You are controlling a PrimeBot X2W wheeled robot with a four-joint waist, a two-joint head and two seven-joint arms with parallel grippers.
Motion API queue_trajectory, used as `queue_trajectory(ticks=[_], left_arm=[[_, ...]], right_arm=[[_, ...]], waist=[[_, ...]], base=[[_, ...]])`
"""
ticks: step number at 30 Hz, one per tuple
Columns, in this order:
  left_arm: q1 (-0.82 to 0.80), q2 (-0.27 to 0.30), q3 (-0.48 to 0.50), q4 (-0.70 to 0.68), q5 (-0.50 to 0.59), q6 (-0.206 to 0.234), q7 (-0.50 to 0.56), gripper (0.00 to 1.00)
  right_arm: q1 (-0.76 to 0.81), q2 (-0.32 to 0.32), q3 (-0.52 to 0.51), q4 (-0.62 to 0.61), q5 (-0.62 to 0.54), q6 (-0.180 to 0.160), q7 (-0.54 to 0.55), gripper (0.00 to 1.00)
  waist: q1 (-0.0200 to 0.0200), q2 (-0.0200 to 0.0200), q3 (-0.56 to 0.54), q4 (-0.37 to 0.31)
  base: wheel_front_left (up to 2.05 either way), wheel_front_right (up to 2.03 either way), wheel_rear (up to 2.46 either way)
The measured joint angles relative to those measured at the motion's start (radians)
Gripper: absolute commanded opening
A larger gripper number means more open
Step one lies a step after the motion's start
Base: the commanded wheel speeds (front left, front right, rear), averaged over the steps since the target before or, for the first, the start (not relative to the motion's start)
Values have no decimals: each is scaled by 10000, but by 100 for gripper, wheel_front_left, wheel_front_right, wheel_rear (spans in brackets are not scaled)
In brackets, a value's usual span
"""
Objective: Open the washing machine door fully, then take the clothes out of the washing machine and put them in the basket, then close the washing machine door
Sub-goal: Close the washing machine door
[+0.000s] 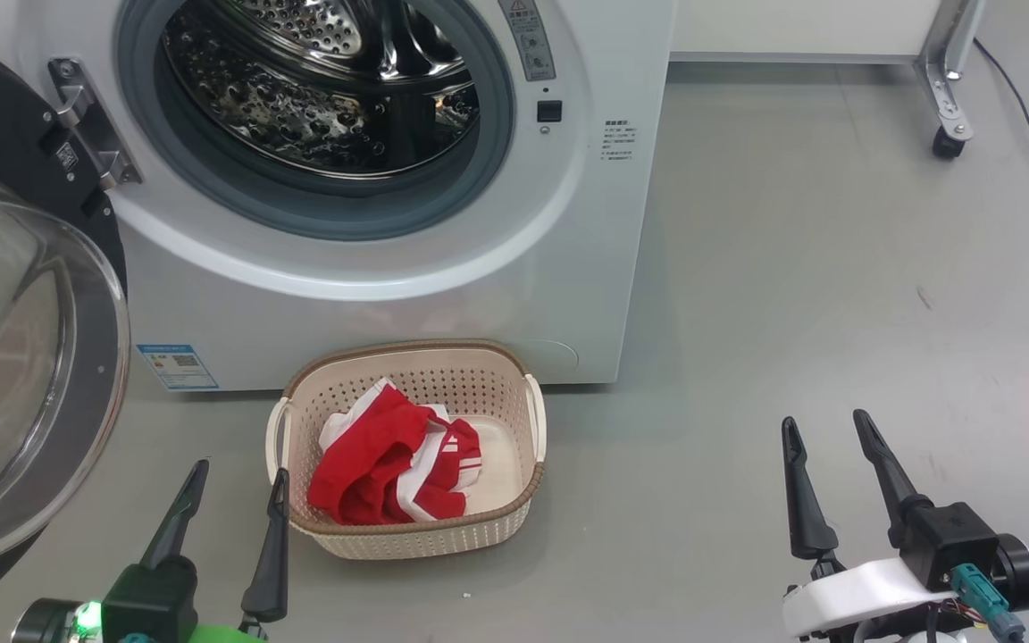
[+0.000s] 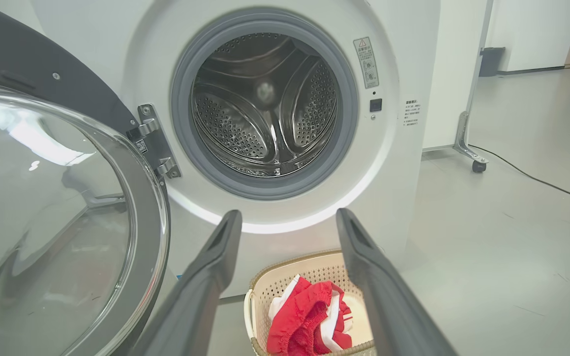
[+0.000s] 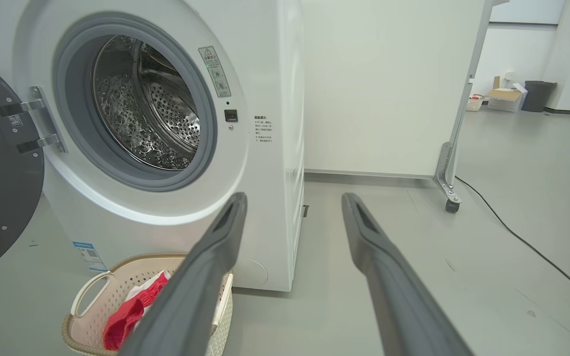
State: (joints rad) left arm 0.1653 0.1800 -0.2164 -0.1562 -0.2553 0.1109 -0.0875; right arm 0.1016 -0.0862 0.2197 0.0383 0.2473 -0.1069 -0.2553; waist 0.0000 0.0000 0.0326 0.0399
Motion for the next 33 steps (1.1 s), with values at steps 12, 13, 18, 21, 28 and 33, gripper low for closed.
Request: queue_trajectory(ticks=[12,13,18,21,28,33], left_arm=[[-22,-150,109,-12,96,71,-33,100],[-22,-167,111,-8,96,71,-46,100],[-26,-368,107,35,107,71,-105,100],[-27,-397,109,146,111,71,-105,100],[-26,-412,159,215,203,73,-107,100],[-23,-414,219,265,280,73,-107,100]], right_arm=[[3,-100,-82,-56,-15,-2,0,100],[3,-109,-82,-56,-15,-2,0,100],[2,-142,-63,-58,-27,4,2,100],[2,-173,-36,-56,-27,33,12,100],[2,-173,79,-54,-27,90,38,100],[3,-142,155,-35,-15,94,102,100]], waist=[[0,0,128,1133],[0,0,130,1252],[0,0,126,1886],[0,0,93,2416],[0,0,9,3371],[0,0,-77,3993]], base=[[0,0,0],[0,0,0],[0,0,0],[0,0,0],[0,0,0],[0,0,0]])
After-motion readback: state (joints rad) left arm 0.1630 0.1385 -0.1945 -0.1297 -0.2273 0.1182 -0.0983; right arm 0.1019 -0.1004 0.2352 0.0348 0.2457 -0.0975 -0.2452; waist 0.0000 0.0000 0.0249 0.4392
